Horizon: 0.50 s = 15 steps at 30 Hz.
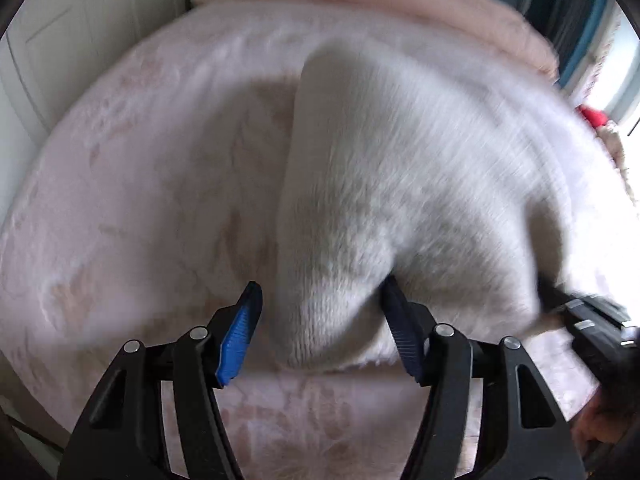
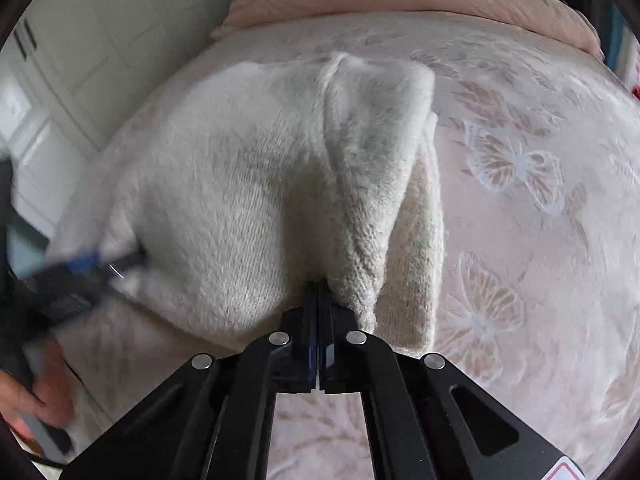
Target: Fold small clothes
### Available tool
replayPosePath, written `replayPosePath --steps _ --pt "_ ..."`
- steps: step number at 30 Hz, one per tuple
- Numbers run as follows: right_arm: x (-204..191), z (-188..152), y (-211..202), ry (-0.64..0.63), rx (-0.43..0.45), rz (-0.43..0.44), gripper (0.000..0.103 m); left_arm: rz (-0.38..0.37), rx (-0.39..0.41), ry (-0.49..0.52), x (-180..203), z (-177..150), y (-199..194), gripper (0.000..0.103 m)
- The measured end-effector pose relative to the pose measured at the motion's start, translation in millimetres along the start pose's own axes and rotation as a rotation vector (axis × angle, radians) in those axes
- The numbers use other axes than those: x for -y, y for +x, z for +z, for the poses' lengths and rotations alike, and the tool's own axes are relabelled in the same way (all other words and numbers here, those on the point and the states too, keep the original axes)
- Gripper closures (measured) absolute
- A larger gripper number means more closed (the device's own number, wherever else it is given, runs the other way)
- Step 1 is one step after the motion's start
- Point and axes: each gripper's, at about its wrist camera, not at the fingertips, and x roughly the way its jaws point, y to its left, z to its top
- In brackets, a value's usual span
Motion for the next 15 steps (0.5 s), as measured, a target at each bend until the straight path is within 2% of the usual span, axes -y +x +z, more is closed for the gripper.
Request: replayPosePath --steps 3,5,7,8,10,11,12,13,15 --pt "-6.2 4.3 -40.9 0.02 0.044 0.016 0.103 -0.024 0.029 -0.035 -1.0 1.2 -29.3 0.044" --pt "-8.1 0.6 -76.4 0.014 0.11 -0.012 0.091 -0.027 0.069 -0.023 4.6 -0.4 -55.2 0.042" --pt "-3.9 -7.1 -99.1 0.023 0.148 -0.047 0.082 -0.002 0.106 -0.011 11.4 -0.5 -71.7 0.029" --pt "-1.0 -12.3 -107.9 0.037 0.163 -0.06 0.075 0.01 0.137 0.001 16.2 -3.6 -85.1 0.026" --pt "3.1 -15.7 -116.2 0.06 0.176 -0.082 0.066 0.024 0.173 0.014 25.0 -8.4 -100.3 0.02" --pt "5.0 -24.7 -123.7 0.068 0.197 -0.106 0.055 0.037 0.194 0.023 29.8 -13.3 -108.7 0.016" --pt "3.5 -31.3 -129.4 0.067 0.218 -0.126 0.05 0.045 0.205 0.028 34.2 -17.9 -114.4 0.012" --pt "4.6 -35.6 -130.9 0.064 0.231 -0.14 0.041 0.045 0.209 0.033 37.8 -19.5 -116.7 0.011" --pt "8.4 -41.2 -129.0 0.051 0.263 -0.183 0.032 0.061 0.212 0.05 45.0 -30.0 -120.2 0.011"
